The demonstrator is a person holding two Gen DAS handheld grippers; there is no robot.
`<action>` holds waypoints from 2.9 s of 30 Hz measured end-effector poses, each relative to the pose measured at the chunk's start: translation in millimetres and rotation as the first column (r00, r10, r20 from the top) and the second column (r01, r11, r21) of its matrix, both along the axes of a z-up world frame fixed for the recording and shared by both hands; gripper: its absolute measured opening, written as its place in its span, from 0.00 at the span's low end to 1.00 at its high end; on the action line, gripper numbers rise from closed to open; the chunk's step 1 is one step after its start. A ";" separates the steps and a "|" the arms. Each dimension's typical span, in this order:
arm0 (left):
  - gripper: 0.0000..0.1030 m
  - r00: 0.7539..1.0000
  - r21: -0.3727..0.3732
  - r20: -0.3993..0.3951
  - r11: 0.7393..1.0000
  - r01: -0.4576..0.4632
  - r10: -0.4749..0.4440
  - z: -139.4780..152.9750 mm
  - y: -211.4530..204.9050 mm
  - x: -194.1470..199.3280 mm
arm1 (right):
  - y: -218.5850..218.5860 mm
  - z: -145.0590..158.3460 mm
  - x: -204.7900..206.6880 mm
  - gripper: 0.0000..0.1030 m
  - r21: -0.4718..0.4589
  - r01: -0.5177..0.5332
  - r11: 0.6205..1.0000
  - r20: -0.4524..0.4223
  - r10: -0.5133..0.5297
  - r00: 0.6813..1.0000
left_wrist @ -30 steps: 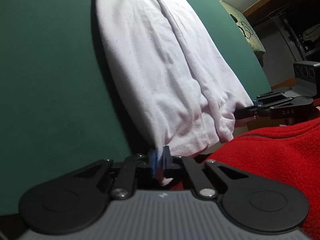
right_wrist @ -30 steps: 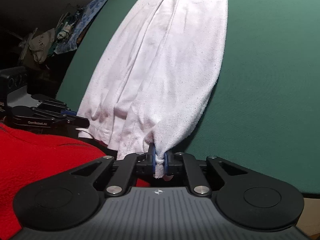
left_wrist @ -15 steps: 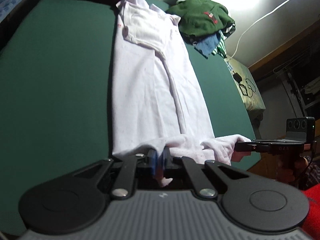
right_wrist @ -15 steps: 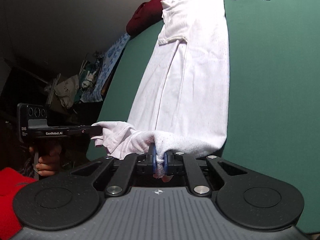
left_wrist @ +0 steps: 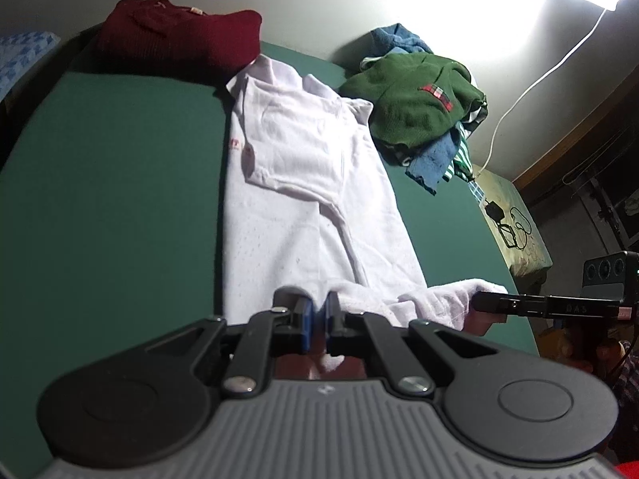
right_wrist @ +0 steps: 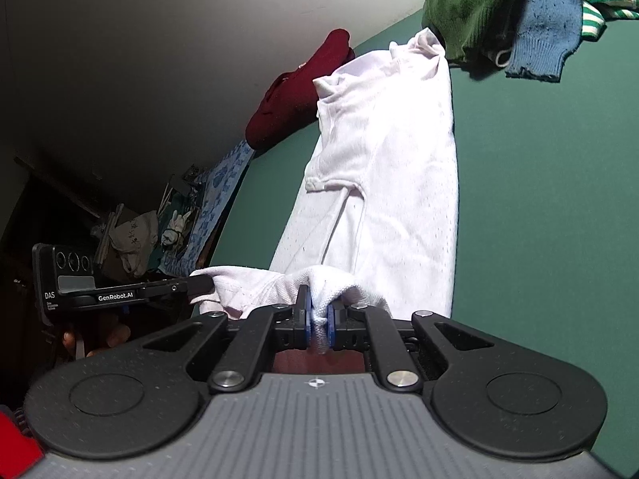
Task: Fold clothes
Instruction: 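Lift the hem end with both grippers and fold it toward the collar, then open both grippers to release the folded hem, then smooth the folded shirt's fold edge with both grippers, pinching with the right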
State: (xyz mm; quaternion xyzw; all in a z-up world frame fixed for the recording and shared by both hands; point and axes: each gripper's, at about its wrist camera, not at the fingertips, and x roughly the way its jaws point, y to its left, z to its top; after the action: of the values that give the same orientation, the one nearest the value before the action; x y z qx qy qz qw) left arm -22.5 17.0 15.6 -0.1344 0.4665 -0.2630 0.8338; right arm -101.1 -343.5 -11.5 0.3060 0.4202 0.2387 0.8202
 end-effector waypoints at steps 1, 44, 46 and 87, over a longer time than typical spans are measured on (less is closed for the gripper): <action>0.00 1.000 0.000 0.006 1.000 -0.007 0.007 -0.5 -1.5 5.5 | -0.3 0.1 4.8 0.08 0.000 0.002 1.000 0.009 -0.002 1.000; 0.00 0.993 0.086 0.014 0.989 -0.121 0.120 -58.7 -28.3 138.4 | 0.6 -47.1 119.8 0.09 -0.115 0.186 0.976 -0.019 -0.189 0.982; 0.00 0.992 0.096 0.019 0.988 -0.122 0.121 -60.5 -30.5 140.4 | 4.7 -46.5 121.0 0.09 -0.144 0.191 0.971 -0.011 -0.194 0.981; 0.20 0.948 0.358 0.254 0.929 0.092 -0.192 -52.8 -82.9 94.7 | 89.1 -25.1 97.5 0.13 -0.590 0.041 0.806 0.192 0.091 0.977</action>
State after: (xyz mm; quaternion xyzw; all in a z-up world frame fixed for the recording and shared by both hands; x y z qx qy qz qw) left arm 72.2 -65.9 -37.1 0.0859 0.3887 -0.2550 0.8812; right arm -3.6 -254.4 -36.6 0.0029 0.3881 0.1382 0.9112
